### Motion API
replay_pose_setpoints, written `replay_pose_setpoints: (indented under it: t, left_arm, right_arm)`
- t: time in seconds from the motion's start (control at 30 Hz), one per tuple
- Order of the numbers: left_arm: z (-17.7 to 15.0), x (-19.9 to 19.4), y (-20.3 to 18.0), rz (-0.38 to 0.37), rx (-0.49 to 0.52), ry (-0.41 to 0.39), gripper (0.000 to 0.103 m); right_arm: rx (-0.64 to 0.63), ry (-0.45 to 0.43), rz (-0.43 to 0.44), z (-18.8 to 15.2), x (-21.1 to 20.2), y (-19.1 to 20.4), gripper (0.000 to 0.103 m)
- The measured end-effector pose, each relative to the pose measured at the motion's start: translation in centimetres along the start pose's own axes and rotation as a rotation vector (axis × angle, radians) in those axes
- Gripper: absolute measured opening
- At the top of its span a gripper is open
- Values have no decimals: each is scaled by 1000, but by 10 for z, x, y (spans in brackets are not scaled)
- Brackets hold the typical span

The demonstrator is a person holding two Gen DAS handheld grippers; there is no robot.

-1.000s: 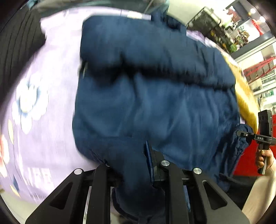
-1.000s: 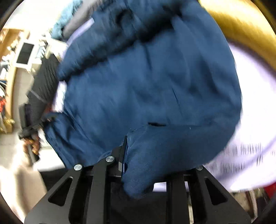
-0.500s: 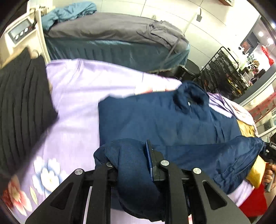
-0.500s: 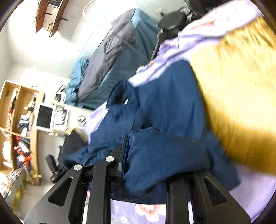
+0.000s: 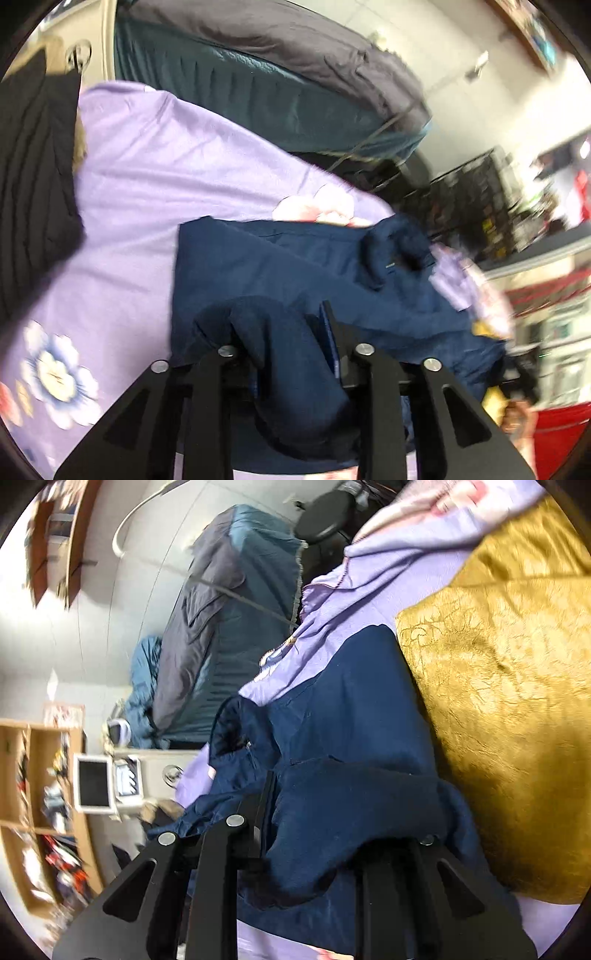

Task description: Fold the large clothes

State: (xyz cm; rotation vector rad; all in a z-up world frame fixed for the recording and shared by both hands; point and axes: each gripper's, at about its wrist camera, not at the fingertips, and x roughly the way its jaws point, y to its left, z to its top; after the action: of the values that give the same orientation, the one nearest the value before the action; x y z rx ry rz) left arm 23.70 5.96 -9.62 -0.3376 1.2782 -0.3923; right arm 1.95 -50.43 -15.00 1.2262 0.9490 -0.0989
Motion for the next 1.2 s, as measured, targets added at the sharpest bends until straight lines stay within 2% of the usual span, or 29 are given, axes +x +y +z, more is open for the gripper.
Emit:
replay_pose_setpoints:
  t: [0.17, 0.3, 0.37, 0.43, 0.5, 0.57, 0.63, 0.7, 0.77, 0.83, 0.9, 0.93, 1.03, 1.07, 1.1, 1.13, 1.2]
  left_arm:
    - [0, -17, 1, -61, 5, 10, 35]
    - [-1, -22, 16, -143, -58, 21, 38]
    - [-3, -23, 21, -164, -76, 28, 40]
    - [-5, -24, 23, -181, -86, 35, 43]
    - [-8, -26, 26, -207, -108, 33, 46]
    - [-9, -31, 30, -273, -156, 21, 57]
    - [-9, -37, 34, -290, -193, -23, 77]
    - [-7, -52, 30, -184, -157, -111, 84]
    - [-6, -60, 20, -89, -78, -155, 86]
    - [-9, -59, 5, 8, 26, -148, 89]
    - [-19, -47, -11, 95, 142, -120, 90]
    - [-24, -40, -13, 119, 177, -108, 91]
    - [-40, -13, -8, 204, 222, -75, 91]
    - [-44, 0, -4, 259, 226, -56, 91]
    - [-46, 8, 0, 277, 229, -45, 91]
    - [-48, 14, 4, 281, 232, -39, 91]
    - [-51, 26, 10, 297, 240, -26, 91]
  right_arm:
    - [176, 18, 112, 21, 15, -12, 22]
    - [353, 55, 178, 32, 31, -29, 27]
    - [420, 76, 197, 34, 38, -36, 34]
    - [490, 73, 276, 33, 40, -42, 55]
    - [531, 70, 345, 32, 37, -43, 59]
    - [500, 78, 348, 33, 32, -38, 61]
    - [399, 83, 288, 35, 25, -26, 61]
    - [254, 84, 191, 33, 18, -10, 61]
    - [88, 70, 95, 28, 9, 11, 61]
    - [-32, 48, 25, 21, 4, 24, 61]
    - [-184, 19, -75, 10, -1, 41, 61]
    - [-282, -2, -152, 3, -3, 52, 61]
    - [-504, -54, -333, -13, -2, 70, 61]
    - [-589, -79, -413, -20, 0, 75, 61]
    - [-655, -96, -474, -25, 3, 78, 62]
    - [-695, -103, -514, -28, 6, 76, 66]
    - [-777, -92, -598, -32, 17, 70, 69]
